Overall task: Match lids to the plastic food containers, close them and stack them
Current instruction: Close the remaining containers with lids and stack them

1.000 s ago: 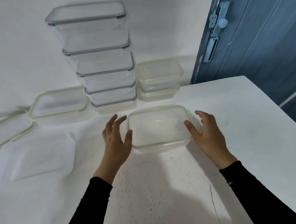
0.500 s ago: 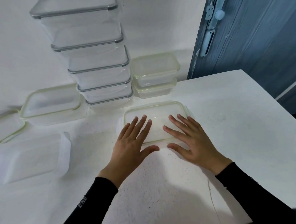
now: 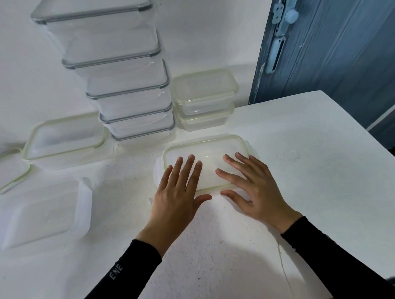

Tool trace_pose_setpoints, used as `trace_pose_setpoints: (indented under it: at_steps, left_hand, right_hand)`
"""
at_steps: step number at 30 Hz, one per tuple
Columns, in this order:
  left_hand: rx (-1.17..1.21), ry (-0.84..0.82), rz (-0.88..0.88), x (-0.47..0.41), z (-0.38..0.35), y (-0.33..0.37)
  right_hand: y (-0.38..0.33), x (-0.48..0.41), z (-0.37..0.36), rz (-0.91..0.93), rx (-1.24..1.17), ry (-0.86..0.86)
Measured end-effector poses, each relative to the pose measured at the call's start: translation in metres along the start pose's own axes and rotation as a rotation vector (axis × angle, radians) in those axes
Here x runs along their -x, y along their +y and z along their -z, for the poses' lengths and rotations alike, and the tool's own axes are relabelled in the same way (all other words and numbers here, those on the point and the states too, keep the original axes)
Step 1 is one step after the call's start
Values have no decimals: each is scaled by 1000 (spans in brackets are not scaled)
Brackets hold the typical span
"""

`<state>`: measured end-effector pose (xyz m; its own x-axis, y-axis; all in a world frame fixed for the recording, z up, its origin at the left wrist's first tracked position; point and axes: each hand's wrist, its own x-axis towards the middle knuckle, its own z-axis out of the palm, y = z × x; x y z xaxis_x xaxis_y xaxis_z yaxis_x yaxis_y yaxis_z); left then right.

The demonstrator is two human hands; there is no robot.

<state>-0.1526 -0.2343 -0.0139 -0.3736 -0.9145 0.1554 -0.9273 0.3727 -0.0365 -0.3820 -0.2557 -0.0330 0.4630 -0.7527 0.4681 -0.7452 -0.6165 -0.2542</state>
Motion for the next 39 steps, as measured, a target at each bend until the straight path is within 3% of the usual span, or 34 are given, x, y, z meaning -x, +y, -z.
trace_pose_setpoints:
  at_steps: [6, 10, 12, 18, 22, 24, 27, 30, 32, 34, 39]
  left_hand:
    - [32, -19, -19, -1, 4, -4]
    - [118, -41, 20, 2, 13, -2]
    - [198, -19, 62, 1, 18, -3]
    - [214, -34, 79, -7, 24, -10]
    - [438, -75, 26, -11, 17, -17]
    - [558, 57, -17, -13, 14, -14]
    - [568, 340, -34, -11, 12, 0]
    - [536, 403, 16, 0, 13, 12]
    - [499, 354, -1, 9, 14, 13]
    - [472, 204, 1, 19, 19, 12]
    - [506, -86, -74, 29, 31, 2]
  right_hand:
    - [3, -58, 27, -75, -73, -58]
    - [11, -99, 11, -119, -190, -298]
    - [16, -102, 9, -137, -220, -324]
    - [1, -46, 30, -258, -133, -112]
    - [-21, 2, 37, -349, -161, 22]
    - [-33, 11, 40, -411, -163, -6]
    - [-42, 16, 45, -443, -30, -197]
    - [-45, 19, 44, -419, 68, -248]
    - [-45, 20, 43, -421, 113, -232]
    - [-47, 22, 41, -400, 116, -241]
    - [-54, 37, 24, -45, -174, -130]
